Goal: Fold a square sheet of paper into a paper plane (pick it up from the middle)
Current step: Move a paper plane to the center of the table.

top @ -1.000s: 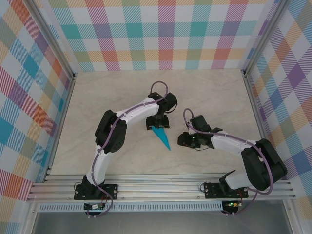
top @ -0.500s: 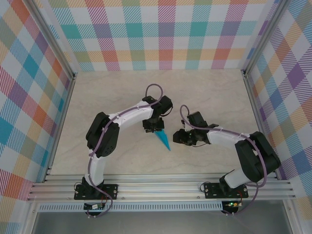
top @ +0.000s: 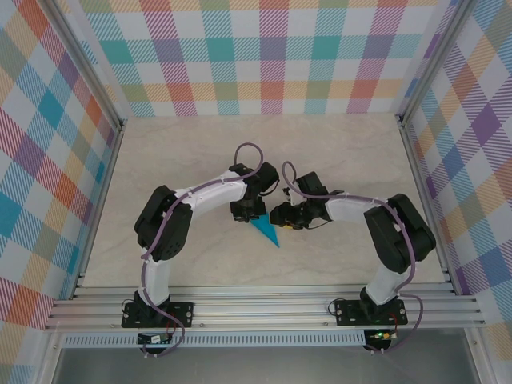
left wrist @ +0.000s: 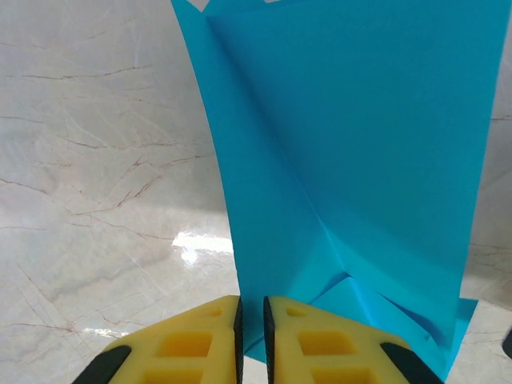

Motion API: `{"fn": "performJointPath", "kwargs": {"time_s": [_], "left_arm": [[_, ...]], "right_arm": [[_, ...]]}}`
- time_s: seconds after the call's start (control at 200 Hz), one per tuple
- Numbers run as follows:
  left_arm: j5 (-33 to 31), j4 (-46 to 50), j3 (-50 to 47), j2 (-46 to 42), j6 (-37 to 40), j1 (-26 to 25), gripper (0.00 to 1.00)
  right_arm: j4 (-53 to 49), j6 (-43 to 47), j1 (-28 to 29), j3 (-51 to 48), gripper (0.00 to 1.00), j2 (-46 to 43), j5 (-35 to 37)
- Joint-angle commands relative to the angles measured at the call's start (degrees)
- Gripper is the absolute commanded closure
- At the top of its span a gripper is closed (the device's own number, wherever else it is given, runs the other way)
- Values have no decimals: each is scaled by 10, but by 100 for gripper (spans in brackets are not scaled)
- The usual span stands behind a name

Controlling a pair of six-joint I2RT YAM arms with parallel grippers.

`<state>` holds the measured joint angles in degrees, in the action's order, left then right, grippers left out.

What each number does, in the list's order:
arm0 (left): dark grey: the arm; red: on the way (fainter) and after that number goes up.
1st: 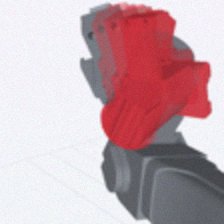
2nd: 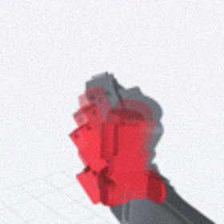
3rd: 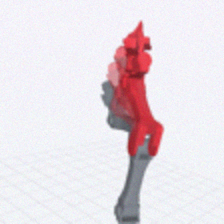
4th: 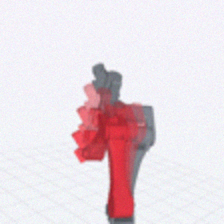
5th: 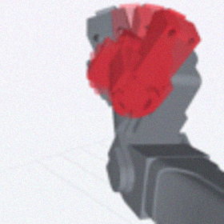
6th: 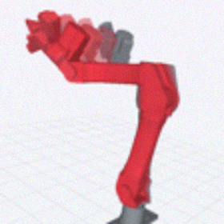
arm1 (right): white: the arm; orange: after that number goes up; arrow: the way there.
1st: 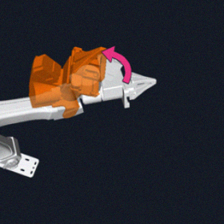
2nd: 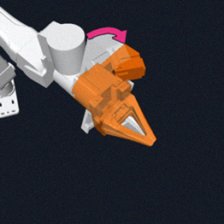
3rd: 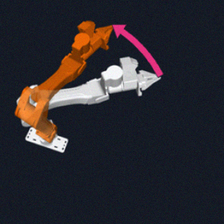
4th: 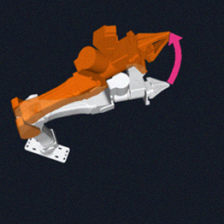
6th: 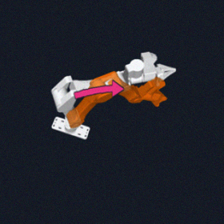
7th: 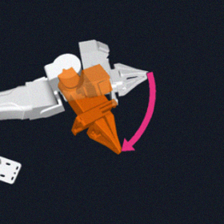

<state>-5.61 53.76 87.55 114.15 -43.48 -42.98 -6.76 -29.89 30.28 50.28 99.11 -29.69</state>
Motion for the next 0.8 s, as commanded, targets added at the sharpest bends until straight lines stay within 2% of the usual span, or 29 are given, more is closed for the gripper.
{"fn": "performJointPath", "kwargs": {"time_s": [0.0, 0.35, 0.795], "left_arm": [[3, -2, -11, -15, 3, 5, 84], [4, -5, -16, -18, 4, 5, 85], [6, -9, -17, -19, 5, 7, 84]], "right_arm": [[-18, 28, 6, 33, 53, 21, -24], [-20, 36, 12, 59, 53, 61, -39], [-51, 58, 32, 69, 57, 31, -1]]}}
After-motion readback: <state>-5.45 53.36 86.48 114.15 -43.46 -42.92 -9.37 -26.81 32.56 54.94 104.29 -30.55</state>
